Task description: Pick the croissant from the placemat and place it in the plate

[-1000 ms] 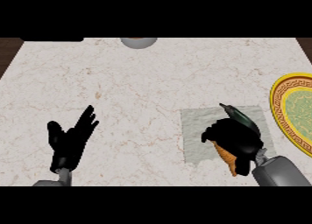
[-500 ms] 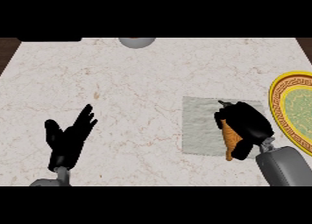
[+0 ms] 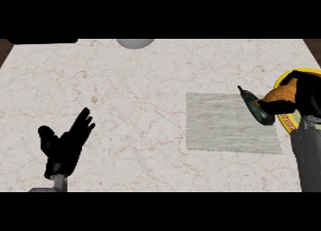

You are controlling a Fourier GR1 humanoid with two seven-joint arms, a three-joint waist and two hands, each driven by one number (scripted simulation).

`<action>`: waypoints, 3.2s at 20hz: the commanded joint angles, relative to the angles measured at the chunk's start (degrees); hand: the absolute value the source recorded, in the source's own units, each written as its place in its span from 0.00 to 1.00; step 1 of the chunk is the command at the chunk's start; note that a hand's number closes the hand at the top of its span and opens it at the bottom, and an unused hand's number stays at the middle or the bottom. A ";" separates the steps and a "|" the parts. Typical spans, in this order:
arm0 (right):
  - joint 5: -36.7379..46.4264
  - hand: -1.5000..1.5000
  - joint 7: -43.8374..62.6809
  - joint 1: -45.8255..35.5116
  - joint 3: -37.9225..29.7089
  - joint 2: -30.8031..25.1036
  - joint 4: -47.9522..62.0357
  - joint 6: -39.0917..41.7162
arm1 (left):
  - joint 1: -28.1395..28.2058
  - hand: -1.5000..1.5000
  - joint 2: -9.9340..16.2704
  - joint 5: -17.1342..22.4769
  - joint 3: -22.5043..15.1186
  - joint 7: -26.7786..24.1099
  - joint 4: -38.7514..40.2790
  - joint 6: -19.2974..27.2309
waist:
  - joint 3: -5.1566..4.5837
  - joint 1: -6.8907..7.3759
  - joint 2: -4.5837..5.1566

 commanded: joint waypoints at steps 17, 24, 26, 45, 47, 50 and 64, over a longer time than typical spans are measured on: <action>40.66 1.00 56.11 -17.98 -24.13 2.30 4.17 -38.44 | -1.90 0.50 -1.73 -2.13 -5.15 0.03 0.83 -1.88 | -0.12 7.93 1.69; 54.02 1.00 59.81 -14.03 -32.45 4.16 5.69 -42.96 | -1.74 0.50 -0.67 -0.47 -2.92 0.75 1.53 -2.54 | -0.06 5.75 1.07; 57.63 1.00 61.25 -14.88 -33.47 6.18 5.53 -43.77 | -0.98 0.50 -0.86 -0.70 -3.45 1.29 0.99 -2.41 | -0.06 5.87 0.68; 32.78 0.00 44.84 -13.55 -55.57 1.04 25.95 -52.24 | -0.60 0.50 -1.12 -1.42 -1.71 1.57 1.45 -0.41 | 0.05 2.29 -0.54; 26.59 0.00 40.13 -11.20 -55.59 -1.44 32.41 -58.76 | 1.81 0.50 -1.27 -1.14 -1.93 -1.04 1.47 -1.57 | 0.06 2.60 -0.48; 18.59 0.00 32.57 -10.33 -52.43 -4.14 37.69 -66.56 | -1.06 0.50 -0.98 -0.88 -0.87 1.10 1.57 -1.16 | 0.00 2.40 -0.60; -2.12 0.00 20.91 -3.93 -40.74 4.15 18.41 -83.32 | 3.93 0.50 -1.12 -0.73 -1.72 0.54 -1.33 -2.21 | -0.17 1.47 -1.30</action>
